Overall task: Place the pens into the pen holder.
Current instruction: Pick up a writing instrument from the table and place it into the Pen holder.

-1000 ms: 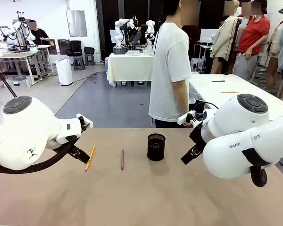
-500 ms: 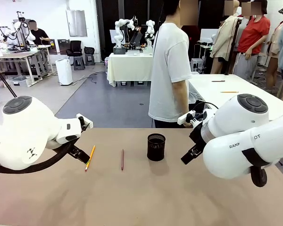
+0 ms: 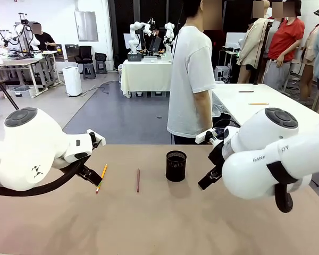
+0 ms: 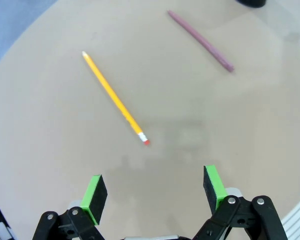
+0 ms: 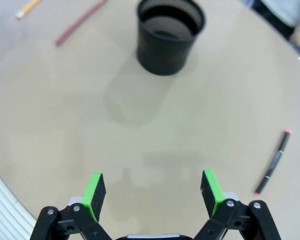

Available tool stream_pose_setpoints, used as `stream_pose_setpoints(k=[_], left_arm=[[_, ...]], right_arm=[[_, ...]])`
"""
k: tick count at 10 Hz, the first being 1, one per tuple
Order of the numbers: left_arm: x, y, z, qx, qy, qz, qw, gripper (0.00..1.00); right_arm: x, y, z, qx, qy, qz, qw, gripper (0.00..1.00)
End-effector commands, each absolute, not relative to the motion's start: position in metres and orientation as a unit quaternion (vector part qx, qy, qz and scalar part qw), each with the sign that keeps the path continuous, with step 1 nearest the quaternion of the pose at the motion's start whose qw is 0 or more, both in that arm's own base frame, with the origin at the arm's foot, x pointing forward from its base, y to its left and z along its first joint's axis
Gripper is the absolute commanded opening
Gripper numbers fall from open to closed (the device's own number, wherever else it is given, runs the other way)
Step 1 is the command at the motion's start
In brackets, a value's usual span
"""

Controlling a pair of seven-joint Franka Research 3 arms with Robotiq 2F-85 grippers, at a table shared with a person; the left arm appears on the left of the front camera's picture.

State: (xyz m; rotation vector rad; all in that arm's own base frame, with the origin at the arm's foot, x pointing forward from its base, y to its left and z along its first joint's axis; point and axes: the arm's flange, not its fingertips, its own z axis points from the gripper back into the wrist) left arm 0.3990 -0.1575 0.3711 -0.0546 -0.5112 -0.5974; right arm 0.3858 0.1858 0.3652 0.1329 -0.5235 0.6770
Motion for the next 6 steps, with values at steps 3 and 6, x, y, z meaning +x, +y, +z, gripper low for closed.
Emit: stream_pose_setpoints(k=[3, 6], left_arm=[[0.405, -0.142, 0.414, -0.164, -0.198, -0.318, 0.913, 1.00], [0.402, -0.118, 0.460, -0.173, -0.213, -0.357, 0.893, 1.00]], right_arm=[[0.409, 0.149, 0.387, 0.144, -0.231, 0.355, 0.894, 1.00], [0.421, 0.110, 0.420, 0.172, -0.261, 0.379, 0.871, 1.00]])
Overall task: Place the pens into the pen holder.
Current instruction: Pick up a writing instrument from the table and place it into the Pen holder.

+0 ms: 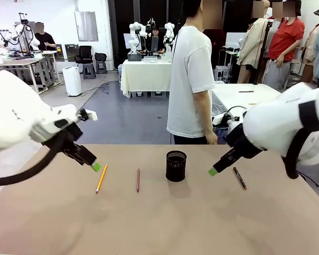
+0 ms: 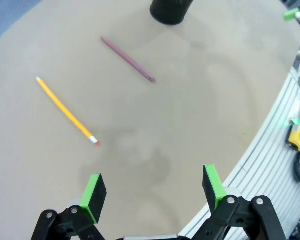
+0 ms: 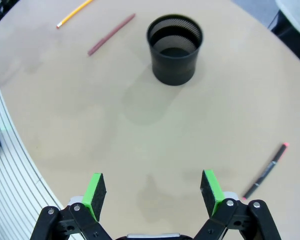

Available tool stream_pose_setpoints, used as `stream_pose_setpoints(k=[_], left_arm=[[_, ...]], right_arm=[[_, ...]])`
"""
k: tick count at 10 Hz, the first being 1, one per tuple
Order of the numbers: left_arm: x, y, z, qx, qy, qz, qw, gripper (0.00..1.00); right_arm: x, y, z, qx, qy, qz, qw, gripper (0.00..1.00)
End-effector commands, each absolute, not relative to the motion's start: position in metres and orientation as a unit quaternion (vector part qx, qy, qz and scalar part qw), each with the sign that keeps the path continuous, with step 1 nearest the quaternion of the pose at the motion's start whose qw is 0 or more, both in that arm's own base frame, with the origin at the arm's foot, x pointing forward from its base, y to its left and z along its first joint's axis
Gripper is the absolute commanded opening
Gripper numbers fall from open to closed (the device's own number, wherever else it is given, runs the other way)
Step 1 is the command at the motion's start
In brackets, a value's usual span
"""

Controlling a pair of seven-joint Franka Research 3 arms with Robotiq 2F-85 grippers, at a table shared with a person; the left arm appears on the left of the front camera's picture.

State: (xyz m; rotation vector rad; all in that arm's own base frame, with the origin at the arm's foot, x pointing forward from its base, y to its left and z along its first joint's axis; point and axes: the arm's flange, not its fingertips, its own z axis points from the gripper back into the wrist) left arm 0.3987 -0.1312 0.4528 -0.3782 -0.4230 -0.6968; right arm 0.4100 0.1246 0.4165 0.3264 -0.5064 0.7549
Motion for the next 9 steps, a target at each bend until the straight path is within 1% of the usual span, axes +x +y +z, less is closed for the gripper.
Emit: stream_pose_setpoints(k=[1, 4, 6, 8, 9], left_arm=[[0.400, -0.107, 0.477, -0.163, -0.238, -0.363, 0.886, 1.00], [0.395, -0.077, 0.517, -0.157, -0.282, -0.379, 0.868, 1.00], [0.393, -0.057, 0.543, -0.140, -0.309, -0.369, 0.865, 1.00], [0.390, -0.039, 0.572, -0.130, -0.343, -0.367, 0.855, 1.00], [0.390, -0.033, 0.585, -0.128, -0.354, -0.360, 0.853, 1.00]], right_arm=[[0.425, 0.092, 0.436, 0.171, -0.265, 0.381, 0.869, 1.00], [0.445, 0.039, 0.472, 0.182, -0.283, 0.407, 0.849, 1.00], [0.457, 0.013, 0.497, 0.182, -0.309, 0.403, 0.842, 1.00], [0.463, -0.016, 0.533, 0.202, -0.337, 0.397, 0.830, 1.00], [0.463, -0.025, 0.551, 0.198, -0.349, 0.401, 0.823, 1.00]])
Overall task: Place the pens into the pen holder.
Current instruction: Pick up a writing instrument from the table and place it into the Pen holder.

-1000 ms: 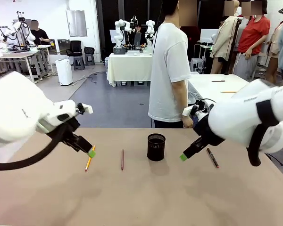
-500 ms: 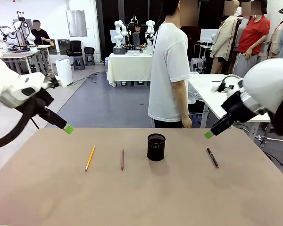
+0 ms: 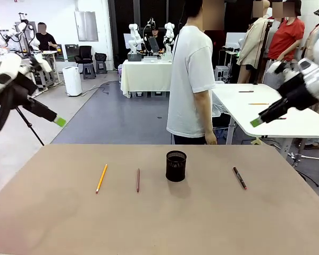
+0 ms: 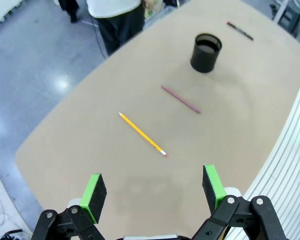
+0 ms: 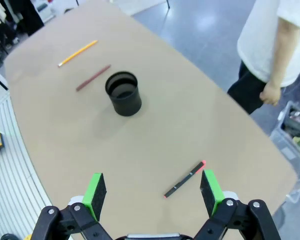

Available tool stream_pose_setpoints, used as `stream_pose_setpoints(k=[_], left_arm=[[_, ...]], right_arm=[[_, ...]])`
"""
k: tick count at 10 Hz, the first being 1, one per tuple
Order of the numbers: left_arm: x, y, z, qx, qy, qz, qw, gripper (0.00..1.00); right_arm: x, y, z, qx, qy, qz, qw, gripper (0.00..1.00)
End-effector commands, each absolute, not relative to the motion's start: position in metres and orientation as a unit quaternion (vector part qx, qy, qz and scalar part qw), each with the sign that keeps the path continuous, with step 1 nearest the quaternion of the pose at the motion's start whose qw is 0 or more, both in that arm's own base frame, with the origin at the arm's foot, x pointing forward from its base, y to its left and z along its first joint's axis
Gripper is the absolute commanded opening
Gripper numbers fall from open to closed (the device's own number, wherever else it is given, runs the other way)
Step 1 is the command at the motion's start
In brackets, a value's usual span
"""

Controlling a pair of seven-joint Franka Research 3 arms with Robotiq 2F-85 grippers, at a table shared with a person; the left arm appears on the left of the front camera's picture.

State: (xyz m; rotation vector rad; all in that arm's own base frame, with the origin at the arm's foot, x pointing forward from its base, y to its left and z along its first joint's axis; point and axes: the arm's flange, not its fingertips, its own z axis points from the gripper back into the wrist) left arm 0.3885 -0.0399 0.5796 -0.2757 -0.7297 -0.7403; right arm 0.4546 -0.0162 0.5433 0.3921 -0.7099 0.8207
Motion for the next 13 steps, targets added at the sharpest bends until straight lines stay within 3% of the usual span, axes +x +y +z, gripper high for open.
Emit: stream_pose_setpoints(k=[1, 7, 13], left_arm=[[0.389, -0.027, 0.597, -0.125, -0.362, -0.354, 0.853, 1.00], [0.393, -0.005, 0.639, -0.120, -0.407, -0.324, 0.846, 1.00], [0.395, 0.013, 0.665, -0.143, -0.414, -0.316, 0.842, 1.00]], right_arm=[[0.459, -0.034, 0.570, 0.194, -0.358, 0.397, 0.822, 1.00], [0.468, -0.054, 0.654, 0.201, -0.367, 0.411, 0.810, 1.00], [0.459, -0.054, 0.663, 0.208, -0.366, 0.430, 0.799, 1.00]])
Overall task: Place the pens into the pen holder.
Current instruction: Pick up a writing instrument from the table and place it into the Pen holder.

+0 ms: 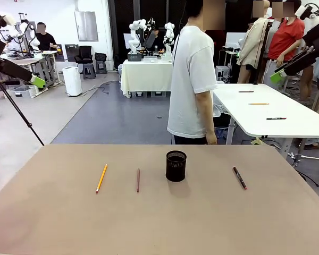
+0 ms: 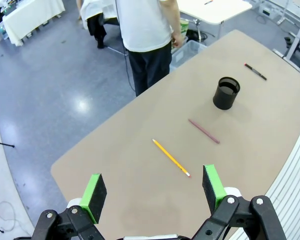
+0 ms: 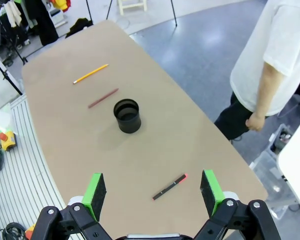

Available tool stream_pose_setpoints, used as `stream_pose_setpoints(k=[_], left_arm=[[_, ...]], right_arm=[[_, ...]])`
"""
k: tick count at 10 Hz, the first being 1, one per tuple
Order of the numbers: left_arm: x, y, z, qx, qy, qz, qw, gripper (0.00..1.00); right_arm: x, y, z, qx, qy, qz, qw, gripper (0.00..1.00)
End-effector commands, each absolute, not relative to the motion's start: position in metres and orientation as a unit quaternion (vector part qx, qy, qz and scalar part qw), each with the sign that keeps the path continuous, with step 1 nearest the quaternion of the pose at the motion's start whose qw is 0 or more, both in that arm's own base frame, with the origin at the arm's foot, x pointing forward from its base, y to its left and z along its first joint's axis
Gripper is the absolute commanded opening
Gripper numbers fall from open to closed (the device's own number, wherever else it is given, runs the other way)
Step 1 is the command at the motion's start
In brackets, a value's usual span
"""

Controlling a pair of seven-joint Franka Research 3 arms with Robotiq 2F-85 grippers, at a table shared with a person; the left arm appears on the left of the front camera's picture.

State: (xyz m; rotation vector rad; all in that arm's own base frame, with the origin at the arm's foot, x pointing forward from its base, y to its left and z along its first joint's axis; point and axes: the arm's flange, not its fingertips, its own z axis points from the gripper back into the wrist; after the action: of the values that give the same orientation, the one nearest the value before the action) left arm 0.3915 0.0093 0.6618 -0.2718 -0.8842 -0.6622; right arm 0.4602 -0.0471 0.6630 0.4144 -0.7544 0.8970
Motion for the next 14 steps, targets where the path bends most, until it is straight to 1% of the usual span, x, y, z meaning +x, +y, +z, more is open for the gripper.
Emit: stream_pose_setpoints(k=[1, 2, 3, 14], left_arm=[[0.3943, 0.0128, 0.6664, -0.142, -0.415, -0.315, 0.842, 1.00], [0.3955, 0.0121, 0.6638, -0.121, -0.405, -0.310, 0.852, 1.00], [0.3914, 0.0093, 0.6623, -0.131, -0.417, -0.314, 0.843, 1.00], [0.3914, 0.0093, 0.6623, -0.131, -0.417, -0.314, 0.843, 1.00]], right_arm=[[0.4582, -0.0529, 0.6637, 0.207, -0.367, 0.428, 0.800, 1.00], [0.4602, -0.0505, 0.6617, 0.200, -0.363, 0.425, 0.805, 1.00], [0.4593, -0.0502, 0.6628, 0.194, -0.353, 0.419, 0.814, 1.00], [0.4593, -0.0502, 0.6628, 0.194, -0.353, 0.419, 0.814, 1.00]])
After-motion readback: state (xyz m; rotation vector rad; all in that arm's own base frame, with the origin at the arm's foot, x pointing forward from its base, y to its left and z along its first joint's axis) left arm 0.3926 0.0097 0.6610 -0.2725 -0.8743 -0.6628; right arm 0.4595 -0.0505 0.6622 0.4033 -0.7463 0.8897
